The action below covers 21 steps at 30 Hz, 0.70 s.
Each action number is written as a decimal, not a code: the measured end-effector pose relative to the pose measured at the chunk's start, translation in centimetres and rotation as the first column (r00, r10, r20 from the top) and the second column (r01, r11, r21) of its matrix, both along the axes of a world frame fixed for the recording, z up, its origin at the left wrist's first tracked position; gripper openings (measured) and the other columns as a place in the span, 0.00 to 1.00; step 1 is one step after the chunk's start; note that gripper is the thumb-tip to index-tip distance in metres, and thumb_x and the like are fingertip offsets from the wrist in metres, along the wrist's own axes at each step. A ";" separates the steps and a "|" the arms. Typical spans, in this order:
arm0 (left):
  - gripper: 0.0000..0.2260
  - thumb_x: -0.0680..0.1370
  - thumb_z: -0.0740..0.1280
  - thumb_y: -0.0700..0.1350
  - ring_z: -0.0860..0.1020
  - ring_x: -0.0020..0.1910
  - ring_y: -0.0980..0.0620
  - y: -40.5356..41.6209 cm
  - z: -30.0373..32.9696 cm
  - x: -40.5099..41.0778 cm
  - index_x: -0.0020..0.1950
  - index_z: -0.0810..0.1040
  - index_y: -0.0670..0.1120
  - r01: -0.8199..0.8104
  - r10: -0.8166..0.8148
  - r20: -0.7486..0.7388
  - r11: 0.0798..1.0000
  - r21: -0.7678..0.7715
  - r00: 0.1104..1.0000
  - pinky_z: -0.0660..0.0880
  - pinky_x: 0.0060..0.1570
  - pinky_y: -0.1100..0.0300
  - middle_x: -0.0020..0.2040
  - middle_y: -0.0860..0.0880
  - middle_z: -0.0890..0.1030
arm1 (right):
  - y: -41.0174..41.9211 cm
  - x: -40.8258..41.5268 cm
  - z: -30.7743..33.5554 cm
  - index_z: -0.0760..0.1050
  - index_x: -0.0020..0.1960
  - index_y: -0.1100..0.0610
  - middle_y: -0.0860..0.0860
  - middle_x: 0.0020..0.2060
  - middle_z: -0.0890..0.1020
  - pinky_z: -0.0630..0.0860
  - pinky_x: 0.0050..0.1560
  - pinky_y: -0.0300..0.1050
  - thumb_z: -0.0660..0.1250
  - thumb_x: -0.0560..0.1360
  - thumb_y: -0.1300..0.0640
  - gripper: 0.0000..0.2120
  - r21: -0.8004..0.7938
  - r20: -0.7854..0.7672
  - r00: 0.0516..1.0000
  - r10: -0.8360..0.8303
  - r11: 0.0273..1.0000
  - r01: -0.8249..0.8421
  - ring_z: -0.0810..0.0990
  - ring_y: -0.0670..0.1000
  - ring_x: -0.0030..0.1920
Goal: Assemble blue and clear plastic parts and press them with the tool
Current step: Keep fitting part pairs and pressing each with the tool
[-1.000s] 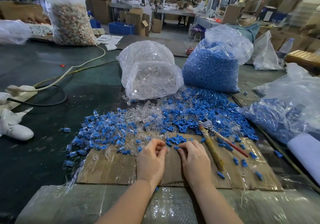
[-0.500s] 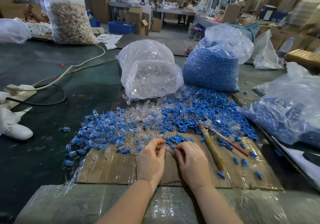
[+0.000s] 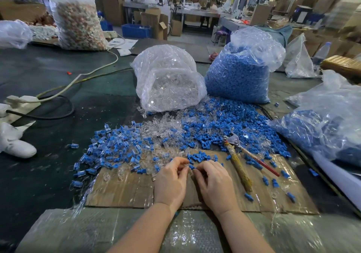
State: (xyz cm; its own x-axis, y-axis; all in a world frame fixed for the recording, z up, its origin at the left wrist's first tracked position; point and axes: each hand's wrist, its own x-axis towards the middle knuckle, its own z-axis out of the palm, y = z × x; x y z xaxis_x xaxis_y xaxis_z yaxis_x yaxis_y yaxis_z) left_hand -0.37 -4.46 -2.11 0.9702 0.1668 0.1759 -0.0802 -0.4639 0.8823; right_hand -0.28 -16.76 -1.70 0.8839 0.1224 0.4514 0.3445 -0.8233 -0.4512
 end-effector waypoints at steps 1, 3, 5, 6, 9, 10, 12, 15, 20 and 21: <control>0.06 0.77 0.66 0.42 0.76 0.42 0.65 0.0 0.0 0.0 0.50 0.78 0.52 0.003 -0.003 0.003 1.000 0.008 1.000 0.73 0.43 0.74 0.41 0.59 0.79 | 0.0 0.0 0.0 0.76 0.39 0.56 0.48 0.35 0.79 0.73 0.39 0.45 0.70 0.73 0.59 0.05 0.005 0.001 1.000 -0.001 1.000 0.001 0.76 0.51 0.38; 0.06 0.77 0.66 0.42 0.76 0.41 0.67 0.0 0.0 0.0 0.50 0.78 0.53 0.012 -0.013 0.008 1.000 0.015 1.000 0.72 0.42 0.76 0.40 0.60 0.78 | 0.0 0.0 0.0 0.76 0.39 0.56 0.48 0.35 0.78 0.72 0.39 0.44 0.70 0.73 0.59 0.05 0.013 0.001 1.000 -0.004 1.000 0.004 0.76 0.50 0.38; 0.07 0.76 0.66 0.41 0.76 0.41 0.68 0.0 0.1 0.0 0.49 0.78 0.54 0.023 -0.023 0.009 1.000 0.016 1.000 0.72 0.42 0.76 0.38 0.61 0.78 | 0.0 0.0 0.0 0.76 0.39 0.56 0.48 0.35 0.78 0.71 0.39 0.43 0.70 0.73 0.59 0.05 0.015 -0.005 1.000 -0.006 1.000 0.006 0.75 0.50 0.38; 0.07 0.76 0.66 0.41 0.76 0.41 0.67 0.0 0.1 -0.1 0.48 0.78 0.54 0.028 -0.028 0.004 1.000 0.014 1.000 0.72 0.42 0.76 0.38 0.61 0.78 | 0.0 -0.1 0.0 0.76 0.39 0.56 0.48 0.35 0.78 0.71 0.39 0.42 0.70 0.73 0.58 0.05 0.014 -0.010 1.000 -0.006 1.000 0.006 0.75 0.49 0.38; 0.07 0.76 0.66 0.41 0.76 0.41 0.66 0.1 0.0 0.0 0.49 0.78 0.53 0.043 -0.043 0.000 0.999 0.019 0.999 0.73 0.43 0.74 0.39 0.60 0.78 | 0.0 0.0 0.0 0.75 0.39 0.56 0.48 0.35 0.78 0.70 0.39 0.41 0.69 0.73 0.58 0.05 0.015 -0.015 1.000 -0.007 1.000 0.008 0.75 0.49 0.38; 0.06 0.76 0.66 0.41 0.77 0.41 0.65 0.1 0.0 -0.1 0.49 0.78 0.53 0.046 -0.046 0.003 0.999 0.022 0.999 0.73 0.43 0.74 0.40 0.60 0.79 | 0.0 0.0 0.0 0.75 0.39 0.56 0.48 0.35 0.78 0.70 0.39 0.41 0.69 0.73 0.59 0.05 0.017 -0.016 1.000 -0.011 1.000 0.011 0.75 0.49 0.38; 0.06 0.76 0.67 0.41 0.77 0.42 0.63 0.1 0.0 -0.1 0.48 0.79 0.52 0.061 -0.061 0.009 0.998 0.035 0.998 0.74 0.43 0.72 0.40 0.58 0.80 | 0.0 0.0 0.0 0.75 0.38 0.57 0.49 0.34 0.78 0.70 0.38 0.43 0.70 0.72 0.59 0.06 0.021 -0.008 1.000 -0.021 1.000 0.021 0.75 0.50 0.37; 0.05 0.76 0.67 0.42 0.78 0.42 0.61 0.1 0.0 -0.1 0.48 0.80 0.51 0.092 -0.093 0.012 0.993 0.077 0.996 0.75 0.44 0.68 0.41 0.56 0.81 | 0.0 -0.1 0.0 0.74 0.37 0.57 0.49 0.33 0.77 0.71 0.36 0.44 0.71 0.71 0.60 0.07 0.004 -0.002 1.000 -0.021 1.000 0.021 0.74 0.51 0.36; 0.09 0.77 0.66 0.42 0.77 0.42 0.65 0.1 0.2 -0.1 0.45 0.76 0.57 0.094 -0.094 -0.010 0.995 -0.015 0.996 0.73 0.43 0.72 0.41 0.58 0.80 | -0.1 -0.1 0.0 0.77 0.39 0.56 0.47 0.35 0.79 0.71 0.39 0.41 0.71 0.72 0.59 0.05 0.037 0.018 1.000 0.009 0.999 -0.009 0.76 0.49 0.38; 0.10 0.77 0.66 0.41 0.76 0.41 0.66 0.0 0.2 -0.1 0.44 0.74 0.58 0.090 -0.091 -0.014 0.995 -0.049 0.996 0.73 0.42 0.73 0.40 0.58 0.79 | -0.1 -0.1 0.0 0.77 0.39 0.56 0.47 0.35 0.78 0.71 0.38 0.40 0.72 0.71 0.59 0.05 0.040 0.029 0.999 0.016 0.999 -0.017 0.75 0.48 0.37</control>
